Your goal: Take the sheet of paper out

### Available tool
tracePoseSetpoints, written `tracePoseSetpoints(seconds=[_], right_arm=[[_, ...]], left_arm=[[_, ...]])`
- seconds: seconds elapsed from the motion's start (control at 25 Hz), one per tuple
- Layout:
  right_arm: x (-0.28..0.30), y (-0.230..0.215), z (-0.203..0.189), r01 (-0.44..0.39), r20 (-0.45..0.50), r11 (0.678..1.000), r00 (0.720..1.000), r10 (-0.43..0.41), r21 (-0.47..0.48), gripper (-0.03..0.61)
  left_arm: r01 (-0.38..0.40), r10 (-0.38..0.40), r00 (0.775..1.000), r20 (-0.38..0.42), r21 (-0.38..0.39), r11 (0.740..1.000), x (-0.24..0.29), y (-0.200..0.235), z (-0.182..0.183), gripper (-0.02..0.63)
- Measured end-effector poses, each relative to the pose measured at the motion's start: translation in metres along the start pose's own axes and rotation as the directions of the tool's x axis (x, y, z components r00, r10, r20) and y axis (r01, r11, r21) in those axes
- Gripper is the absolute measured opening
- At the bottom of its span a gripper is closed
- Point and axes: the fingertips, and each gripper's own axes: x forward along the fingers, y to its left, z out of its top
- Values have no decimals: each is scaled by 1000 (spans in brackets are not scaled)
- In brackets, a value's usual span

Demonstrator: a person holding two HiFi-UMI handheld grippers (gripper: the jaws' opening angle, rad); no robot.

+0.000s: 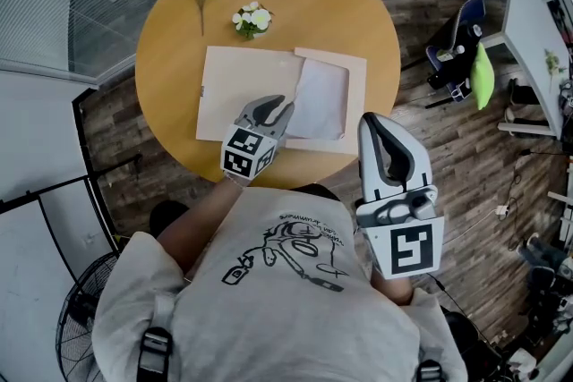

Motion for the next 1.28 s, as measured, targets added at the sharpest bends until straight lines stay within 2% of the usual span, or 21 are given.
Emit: tracePoseSetpoints(seconds=[0.6, 1.28], right_arm=[[0, -11, -3, 14, -5, 1000, 1000, -14, 9, 7], [-11, -19, -5, 25, -9, 1000, 1000, -25, 11, 8]], left_arm=[[-21, 20, 993, -114, -11, 1000, 41, 22, -53, 109], [-33, 26, 976, -214, -28, 999, 77, 30, -93, 109]])
